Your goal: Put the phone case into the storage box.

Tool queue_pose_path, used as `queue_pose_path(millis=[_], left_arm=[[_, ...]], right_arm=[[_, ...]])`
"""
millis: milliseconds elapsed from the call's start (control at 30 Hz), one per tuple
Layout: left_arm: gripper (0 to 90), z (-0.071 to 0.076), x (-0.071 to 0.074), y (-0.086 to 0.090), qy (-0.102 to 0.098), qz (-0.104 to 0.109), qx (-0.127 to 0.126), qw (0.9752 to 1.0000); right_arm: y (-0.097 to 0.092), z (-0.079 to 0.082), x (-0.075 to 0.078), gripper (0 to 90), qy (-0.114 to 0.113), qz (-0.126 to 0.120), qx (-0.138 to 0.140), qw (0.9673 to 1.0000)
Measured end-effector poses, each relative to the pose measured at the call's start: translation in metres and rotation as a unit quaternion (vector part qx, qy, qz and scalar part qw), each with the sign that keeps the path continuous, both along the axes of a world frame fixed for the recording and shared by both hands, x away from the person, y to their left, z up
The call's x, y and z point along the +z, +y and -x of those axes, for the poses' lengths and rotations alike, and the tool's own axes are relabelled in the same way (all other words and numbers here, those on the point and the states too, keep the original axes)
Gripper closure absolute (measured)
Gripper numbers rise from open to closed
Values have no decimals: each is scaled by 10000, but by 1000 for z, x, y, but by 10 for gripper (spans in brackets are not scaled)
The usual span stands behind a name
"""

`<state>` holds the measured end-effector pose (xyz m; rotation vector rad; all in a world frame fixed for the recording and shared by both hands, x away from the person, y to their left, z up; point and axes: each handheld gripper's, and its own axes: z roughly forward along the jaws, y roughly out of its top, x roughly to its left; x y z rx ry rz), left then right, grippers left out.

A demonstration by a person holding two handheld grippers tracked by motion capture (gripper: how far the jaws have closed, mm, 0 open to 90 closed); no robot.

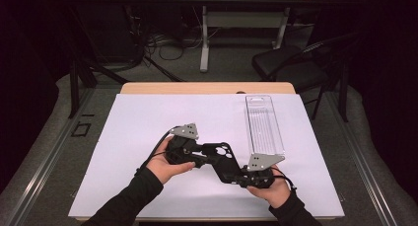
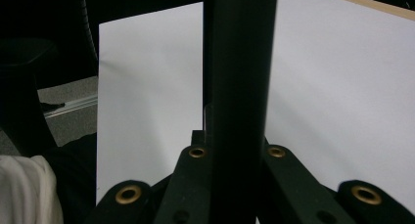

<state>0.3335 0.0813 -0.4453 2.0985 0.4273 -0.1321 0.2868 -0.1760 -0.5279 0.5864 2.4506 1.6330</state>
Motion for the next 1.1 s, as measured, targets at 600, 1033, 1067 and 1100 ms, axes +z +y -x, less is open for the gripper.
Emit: queue_pose_path(millis=[600,1033,1067,1100], left_arm=[[676,0,0,1,-5,19,-129,9999],[729,2,0,3,175,57,-116,9998],[734,2,0,3,190,54,-111,9997],[740,2,0,3,211,57,-103,9997]], right_arm=[[0,1,0,887,4,-34,132,9999],[0,0,-1,886,101,-41,140,9998],[0,0,-1,885,103,-26,145,9998],[0,-1,-1,885,107,-34,141,9998]])
